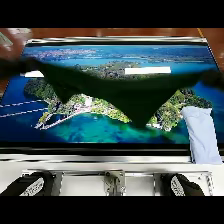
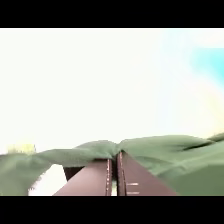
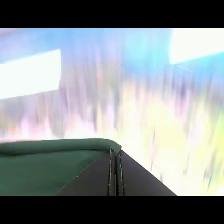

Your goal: Fold the shirts.

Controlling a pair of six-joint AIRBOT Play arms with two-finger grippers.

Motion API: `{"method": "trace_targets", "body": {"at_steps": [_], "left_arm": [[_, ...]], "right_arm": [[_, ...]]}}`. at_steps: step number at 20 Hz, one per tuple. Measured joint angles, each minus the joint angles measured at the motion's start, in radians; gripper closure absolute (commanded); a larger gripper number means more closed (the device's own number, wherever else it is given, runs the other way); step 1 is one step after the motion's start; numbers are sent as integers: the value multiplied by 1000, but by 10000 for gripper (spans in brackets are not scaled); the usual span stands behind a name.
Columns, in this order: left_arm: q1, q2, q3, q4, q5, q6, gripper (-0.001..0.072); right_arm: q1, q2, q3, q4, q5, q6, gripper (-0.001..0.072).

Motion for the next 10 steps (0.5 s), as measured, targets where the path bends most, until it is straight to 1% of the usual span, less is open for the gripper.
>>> {"method": "trace_targets", "body": {"at_steps": [3, 5, 8, 10], "left_arm": [[1, 82, 333, 81, 34, -66, 667], [2, 136, 490, 116, 48, -100, 667], [2, 214, 590, 194, 22, -124, 667], [2, 259, 610, 290, -36, -130, 667]], "right_arm": [[0, 111, 190, 8, -101, 30, 655], [0, 170, 296, 0, -130, 56, 656], [0, 243, 413, -85, -124, 121, 655], [0, 281, 462, -179, -58, 176, 655]]}}
